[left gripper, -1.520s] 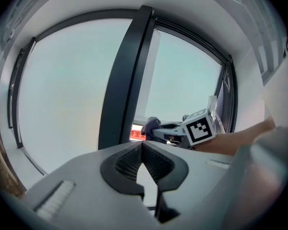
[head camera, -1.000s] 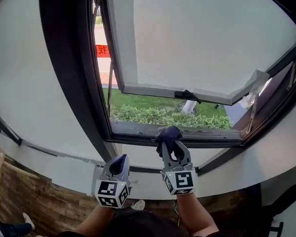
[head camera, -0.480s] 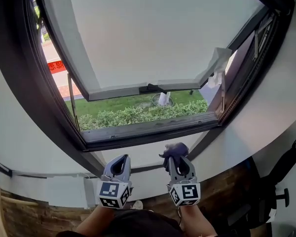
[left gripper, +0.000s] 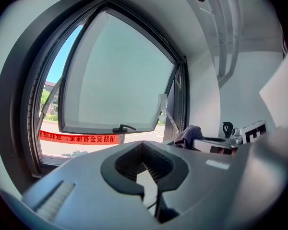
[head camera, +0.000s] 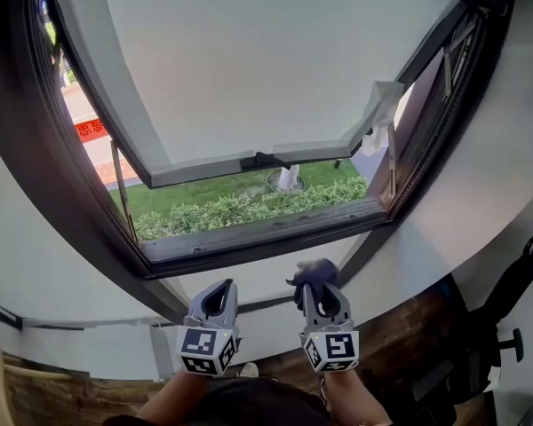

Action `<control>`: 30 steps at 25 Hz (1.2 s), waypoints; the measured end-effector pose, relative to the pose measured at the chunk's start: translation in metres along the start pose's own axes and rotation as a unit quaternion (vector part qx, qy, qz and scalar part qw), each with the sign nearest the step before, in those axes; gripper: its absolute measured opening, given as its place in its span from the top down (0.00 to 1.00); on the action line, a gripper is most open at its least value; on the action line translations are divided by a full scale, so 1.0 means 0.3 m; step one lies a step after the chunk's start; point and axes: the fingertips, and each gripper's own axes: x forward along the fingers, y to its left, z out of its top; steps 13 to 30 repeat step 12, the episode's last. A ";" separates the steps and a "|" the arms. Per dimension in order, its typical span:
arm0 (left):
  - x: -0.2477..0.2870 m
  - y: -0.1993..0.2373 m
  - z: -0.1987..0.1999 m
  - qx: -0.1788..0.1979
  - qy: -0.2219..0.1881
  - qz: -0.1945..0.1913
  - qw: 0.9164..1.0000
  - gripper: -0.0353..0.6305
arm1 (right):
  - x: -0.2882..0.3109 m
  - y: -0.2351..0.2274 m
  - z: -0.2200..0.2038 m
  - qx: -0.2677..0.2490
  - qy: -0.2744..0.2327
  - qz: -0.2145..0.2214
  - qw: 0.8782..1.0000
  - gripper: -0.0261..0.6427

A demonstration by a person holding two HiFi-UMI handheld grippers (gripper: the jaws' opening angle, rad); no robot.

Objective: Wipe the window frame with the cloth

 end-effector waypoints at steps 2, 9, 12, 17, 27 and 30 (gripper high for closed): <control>0.001 0.003 0.000 -0.001 -0.001 0.002 1.000 0.94 | 0.008 0.008 -0.003 -0.004 0.001 0.001 1.000 0.84; -0.004 0.015 0.003 -0.003 -0.002 0.011 1.000 0.94 | 0.031 0.016 0.011 -0.007 -0.003 -0.001 1.000 0.84; -0.007 0.023 0.006 -0.005 -0.003 0.016 1.000 0.94 | 0.036 0.018 0.014 -0.004 -0.005 -0.002 1.000 0.84; -0.007 0.023 0.006 -0.005 -0.003 0.016 1.000 0.94 | 0.036 0.018 0.014 -0.004 -0.005 -0.002 1.000 0.84; -0.007 0.023 0.006 -0.005 -0.003 0.016 1.000 0.94 | 0.036 0.018 0.014 -0.004 -0.005 -0.002 1.000 0.84; -0.007 0.023 0.006 -0.005 -0.003 0.016 1.000 0.94 | 0.036 0.018 0.014 -0.004 -0.005 -0.002 1.000 0.84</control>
